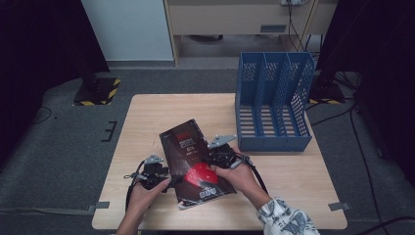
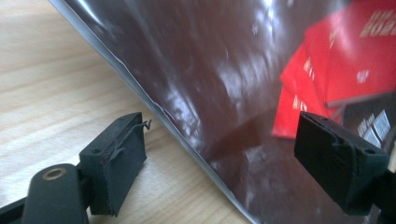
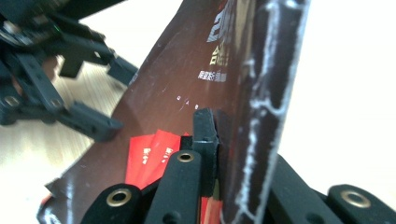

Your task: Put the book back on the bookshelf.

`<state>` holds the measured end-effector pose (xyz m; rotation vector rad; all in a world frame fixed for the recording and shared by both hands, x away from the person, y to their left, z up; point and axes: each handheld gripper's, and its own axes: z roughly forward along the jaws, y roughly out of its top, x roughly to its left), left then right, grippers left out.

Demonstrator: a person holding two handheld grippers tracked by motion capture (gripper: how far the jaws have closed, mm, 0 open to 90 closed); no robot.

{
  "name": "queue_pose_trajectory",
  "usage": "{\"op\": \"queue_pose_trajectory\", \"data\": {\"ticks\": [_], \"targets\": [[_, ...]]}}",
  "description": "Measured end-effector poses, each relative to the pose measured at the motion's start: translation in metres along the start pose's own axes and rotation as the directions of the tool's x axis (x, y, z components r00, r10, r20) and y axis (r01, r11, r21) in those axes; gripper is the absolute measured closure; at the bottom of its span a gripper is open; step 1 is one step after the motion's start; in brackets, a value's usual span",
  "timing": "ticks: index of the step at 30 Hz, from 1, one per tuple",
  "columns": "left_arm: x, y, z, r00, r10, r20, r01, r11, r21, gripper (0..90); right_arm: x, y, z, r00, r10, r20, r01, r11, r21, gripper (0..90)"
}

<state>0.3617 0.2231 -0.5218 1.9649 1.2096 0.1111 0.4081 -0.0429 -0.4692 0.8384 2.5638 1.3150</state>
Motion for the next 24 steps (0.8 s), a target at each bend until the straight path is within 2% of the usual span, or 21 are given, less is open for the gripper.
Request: {"op": "queue_pose_trajectory", "data": {"ticks": [6, 14, 19, 23, 24], "targets": [[-0.002, 0.000, 0.001, 0.9997, 0.008, 0.021, -0.009, 1.0000, 0.005, 19.1, 0.002, 0.009, -0.008, 0.9999, -0.016, -0.002, 0.016, 1.000, -0.027, 86.8], [-0.005, 0.000, 0.007, 0.9978, 0.027, 0.060, -0.029, 0.9992, 0.027, 22.1, 0.002, 0.014, -0.013, 0.9995, -0.016, -0.029, 0.014, 0.999, -0.052, 86.9], [-0.007, 0.000, 0.010, 0.9963, 0.036, 0.078, -0.038, 0.9990, 0.025, 24.2, 0.003, 0.018, -0.016, 0.9993, -0.011, -0.037, 0.008, 0.998, -0.064, 86.9], [-0.007, 0.000, 0.010, 0.9966, 0.042, 0.070, -0.043, 0.9989, 0.016, 28.8, 0.003, 0.020, -0.018, 0.9987, -0.012, -0.049, 0.009, 0.998, -0.069, 86.9], [-0.005, 0.000, 0.009, 0.9974, 0.021, 0.069, -0.022, 0.9997, 0.013, 32.0, 0.003, 0.021, -0.018, 0.9987, -0.012, -0.050, 0.009, 0.998, -0.068, 86.9]]}}
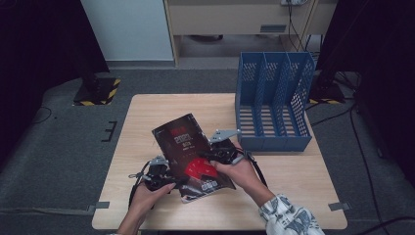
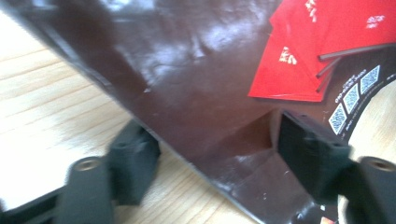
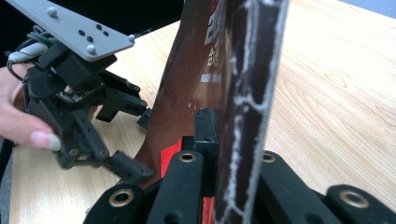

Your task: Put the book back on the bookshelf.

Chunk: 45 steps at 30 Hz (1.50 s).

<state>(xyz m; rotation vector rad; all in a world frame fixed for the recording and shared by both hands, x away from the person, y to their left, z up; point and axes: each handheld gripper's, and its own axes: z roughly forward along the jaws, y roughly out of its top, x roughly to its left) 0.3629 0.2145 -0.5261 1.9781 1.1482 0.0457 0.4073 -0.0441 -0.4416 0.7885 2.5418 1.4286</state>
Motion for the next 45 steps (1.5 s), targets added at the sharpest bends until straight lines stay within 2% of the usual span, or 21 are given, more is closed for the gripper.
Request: {"op": "queue_pose_trajectory", "data": {"ticks": [3, 6, 7, 10, 17, 25, 38, 45], "targets": [[0.003, -0.001, -0.002, 0.9998, -0.021, 0.001, 0.021, 0.9998, -0.005, 42.3, 0.001, 0.000, 0.000, 0.9999, 0.001, -0.016, -0.001, 1.000, -0.008, 86.9], [0.002, 0.001, -0.005, 0.9999, -0.007, -0.011, 0.007, 1.0000, 0.003, 50.9, 0.002, 0.000, 0.000, 0.9998, -0.015, -0.015, 0.015, 1.000, -0.002, 86.9], [0.002, 0.001, -0.006, 0.9999, -0.006, -0.010, 0.006, 1.0000, -0.001, 56.8, 0.002, 0.000, 0.000, 0.9997, -0.022, -0.008, 0.022, 1.000, 0.003, 86.9], [0.003, 0.002, -0.009, 0.9999, -0.009, -0.006, 0.009, 0.9999, -0.012, 67.2, 0.000, 0.000, -0.002, 0.9997, -0.023, -0.007, 0.023, 1.000, -0.002, 86.9], [0.002, 0.004, -0.013, 0.9998, -0.003, 0.018, 0.003, 0.9998, -0.018, 81.2, 0.000, -0.002, -0.001, 0.9994, -0.034, -0.007, 0.034, 0.999, -0.003, 86.8], [0.002, 0.005, -0.015, 0.9998, 0.001, 0.017, -0.001, 0.9995, -0.030, 84.2, -0.002, -0.002, -0.003, 0.9995, -0.032, -0.009, 0.032, 0.999, -0.022, 85.6], [-0.001, 0.007, -0.019, 0.9994, 0.030, 0.018, -0.030, 0.9992, -0.025, 85.6, 0.001, 0.006, -0.006, 0.9964, -0.083, -0.019, 0.083, 0.996, -0.019, 79.3], [-0.005, 0.010, -0.020, 0.9986, 0.052, -0.002, -0.052, 0.9983, -0.025, 85.8, 0.000, 0.010, -0.010, 0.9941, -0.108, 0.013, 0.108, 0.994, -0.014, 85.3]]}}
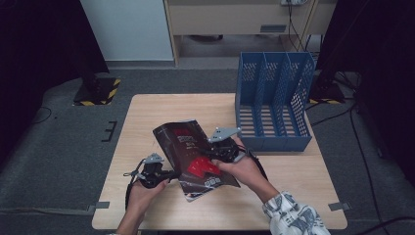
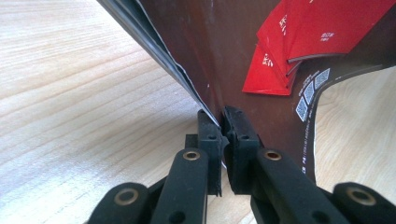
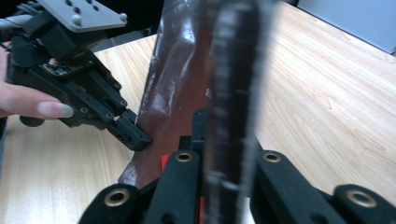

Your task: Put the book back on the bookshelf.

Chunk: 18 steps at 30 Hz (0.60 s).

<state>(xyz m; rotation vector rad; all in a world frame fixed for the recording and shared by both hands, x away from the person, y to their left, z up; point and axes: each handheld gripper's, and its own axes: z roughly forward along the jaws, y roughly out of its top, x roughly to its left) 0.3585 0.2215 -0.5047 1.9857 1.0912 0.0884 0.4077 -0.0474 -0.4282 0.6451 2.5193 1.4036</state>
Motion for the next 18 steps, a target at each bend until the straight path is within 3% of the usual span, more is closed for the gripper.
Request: {"op": "queue_pose_trajectory", "data": {"ticks": [13, 18], "targets": [[-0.0024, 0.0064, -0.0104, 0.9974, 0.049, -0.053, -0.050, 0.9986, -0.016, 86.3, -0.0034, 0.0014, -0.0031, 0.9998, 0.020, -0.006, -0.020, 0.999, -0.028, 84.7], [-0.0024, 0.0063, -0.0108, 0.9973, 0.050, -0.053, -0.051, 0.9986, -0.016, 86.3, -0.0051, 0.0009, -0.0036, 0.9997, 0.022, -0.001, -0.022, 0.999, -0.029, 85.4]]}}
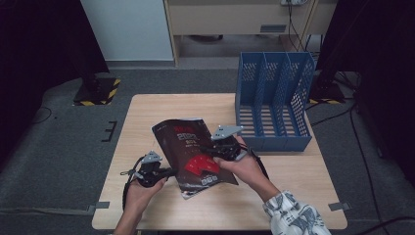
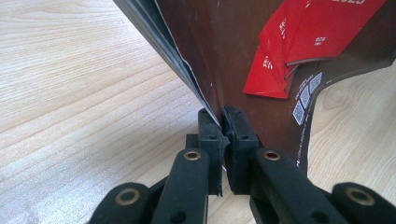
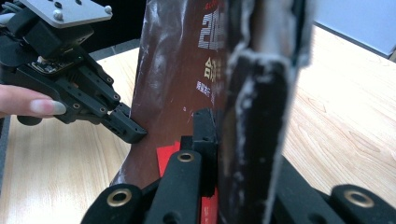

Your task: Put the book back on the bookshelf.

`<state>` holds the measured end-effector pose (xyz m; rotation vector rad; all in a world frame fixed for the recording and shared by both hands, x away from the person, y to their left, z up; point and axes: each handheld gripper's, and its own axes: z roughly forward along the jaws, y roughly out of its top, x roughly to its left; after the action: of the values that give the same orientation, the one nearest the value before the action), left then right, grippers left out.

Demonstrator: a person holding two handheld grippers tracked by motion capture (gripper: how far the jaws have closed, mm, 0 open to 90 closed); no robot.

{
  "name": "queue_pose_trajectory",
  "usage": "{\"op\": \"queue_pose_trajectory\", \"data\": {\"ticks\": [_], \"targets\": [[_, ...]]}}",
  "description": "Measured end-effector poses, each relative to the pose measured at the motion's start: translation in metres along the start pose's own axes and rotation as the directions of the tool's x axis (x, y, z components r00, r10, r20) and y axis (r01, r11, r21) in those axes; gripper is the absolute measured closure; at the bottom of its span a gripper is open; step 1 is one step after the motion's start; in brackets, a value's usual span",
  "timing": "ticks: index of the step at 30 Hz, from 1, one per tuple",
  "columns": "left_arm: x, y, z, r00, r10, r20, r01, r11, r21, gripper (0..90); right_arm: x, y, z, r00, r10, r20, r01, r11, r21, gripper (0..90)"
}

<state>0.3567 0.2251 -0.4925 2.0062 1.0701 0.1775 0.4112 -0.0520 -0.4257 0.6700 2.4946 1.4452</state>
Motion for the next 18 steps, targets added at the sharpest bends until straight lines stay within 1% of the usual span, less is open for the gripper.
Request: {"op": "queue_pose_trajectory", "data": {"ticks": [6, 10, 14, 16, 18], "targets": [[0.000, 0.000, 0.000, 1.0000, -0.002, -0.004, 0.002, 1.0000, 0.000, 86.3, 0.000, 0.001, 0.000, 1.0000, 0.003, 0.003, -0.003, 1.000, 0.005, 85.8], [0.000, 0.003, -0.003, 0.9999, 0.006, -0.013, -0.006, 1.0000, -0.003, 86.5, 0.000, 0.003, -0.001, 1.0000, -0.009, 0.005, 0.009, 1.000, 0.002, 86.3], [0.002, 0.007, -0.006, 0.9992, 0.024, -0.033, -0.025, 0.9996, -0.013, 86.5, -0.001, 0.005, -0.001, 0.9999, -0.011, 0.009, 0.012, 1.000, -0.002, 86.4], [0.002, 0.010, -0.009, 0.9976, 0.041, -0.056, -0.041, 0.9991, -0.013, 86.6, -0.002, 0.006, 0.000, 1.0000, -0.005, 0.008, 0.005, 1.000, -0.011, 86.3], [0.002, 0.011, -0.011, 0.9965, 0.047, -0.070, -0.048, 0.9988, -0.012, 86.6, -0.002, 0.007, 0.000, 1.0000, -0.006, 0.007, 0.006, 1.000, -0.015, 86.3]]}}
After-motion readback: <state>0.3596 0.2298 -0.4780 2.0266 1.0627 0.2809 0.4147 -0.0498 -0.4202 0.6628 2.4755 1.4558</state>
